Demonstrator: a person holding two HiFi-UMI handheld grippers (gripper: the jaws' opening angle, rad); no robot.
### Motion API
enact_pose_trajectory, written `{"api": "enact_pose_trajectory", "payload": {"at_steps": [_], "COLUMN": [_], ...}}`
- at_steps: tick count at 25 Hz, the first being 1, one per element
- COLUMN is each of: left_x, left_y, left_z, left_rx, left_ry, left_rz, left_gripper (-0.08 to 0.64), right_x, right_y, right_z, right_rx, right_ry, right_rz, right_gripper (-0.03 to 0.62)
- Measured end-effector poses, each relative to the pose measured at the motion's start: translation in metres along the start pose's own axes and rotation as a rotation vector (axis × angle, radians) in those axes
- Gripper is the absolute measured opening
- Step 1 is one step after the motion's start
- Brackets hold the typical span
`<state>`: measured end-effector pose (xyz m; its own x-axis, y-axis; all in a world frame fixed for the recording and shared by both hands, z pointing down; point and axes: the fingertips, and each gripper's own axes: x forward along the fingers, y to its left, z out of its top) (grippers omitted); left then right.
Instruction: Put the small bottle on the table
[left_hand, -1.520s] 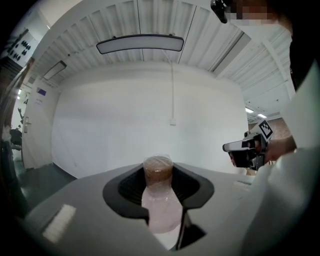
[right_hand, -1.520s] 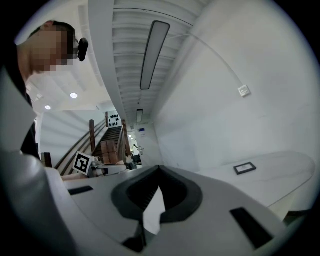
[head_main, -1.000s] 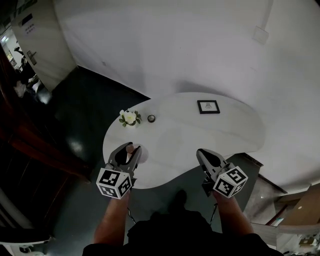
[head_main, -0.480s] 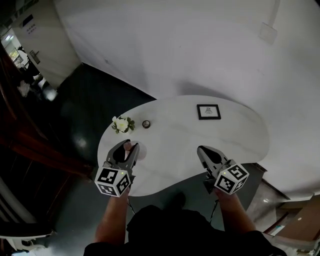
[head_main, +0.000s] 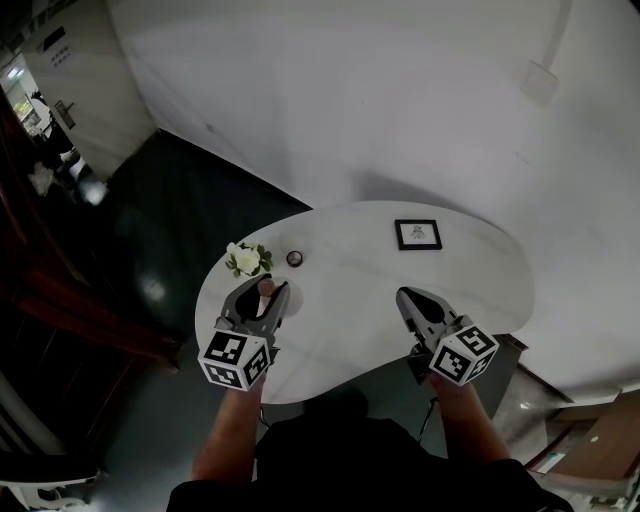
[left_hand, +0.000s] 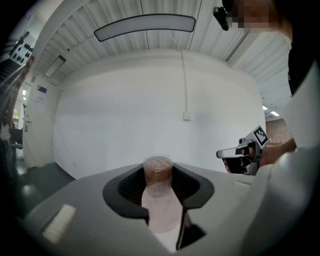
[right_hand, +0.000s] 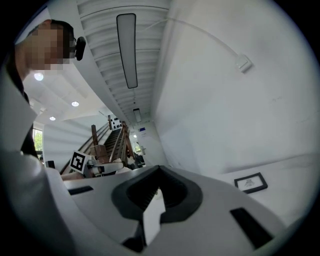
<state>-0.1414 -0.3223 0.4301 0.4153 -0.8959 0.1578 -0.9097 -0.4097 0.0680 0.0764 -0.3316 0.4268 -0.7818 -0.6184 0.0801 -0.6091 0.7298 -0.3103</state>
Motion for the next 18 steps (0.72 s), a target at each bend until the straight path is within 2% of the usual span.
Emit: {"api": "enact_pose_trajectory", "payload": {"at_steps": [9,18], "left_x": [0.004,0.051], "left_y": [0.03,0.032], "left_z": [0.002,-0.012], "left_rx": [0.028,0.024], "left_ry": [-0.004,0.047], "left_rz": [-0.071,-0.104], "left_gripper": [0.146,0.146], "right_x": [0.033,0.057], "right_y": [0.033,0.005], "right_z": [0.005,-0.001], "right_rx": [-0.032,-0.001], "right_ry": [-0.01,0.008], "right_rz": [-0.031,-0.038], "right_gripper": [0.011,0.011]}}
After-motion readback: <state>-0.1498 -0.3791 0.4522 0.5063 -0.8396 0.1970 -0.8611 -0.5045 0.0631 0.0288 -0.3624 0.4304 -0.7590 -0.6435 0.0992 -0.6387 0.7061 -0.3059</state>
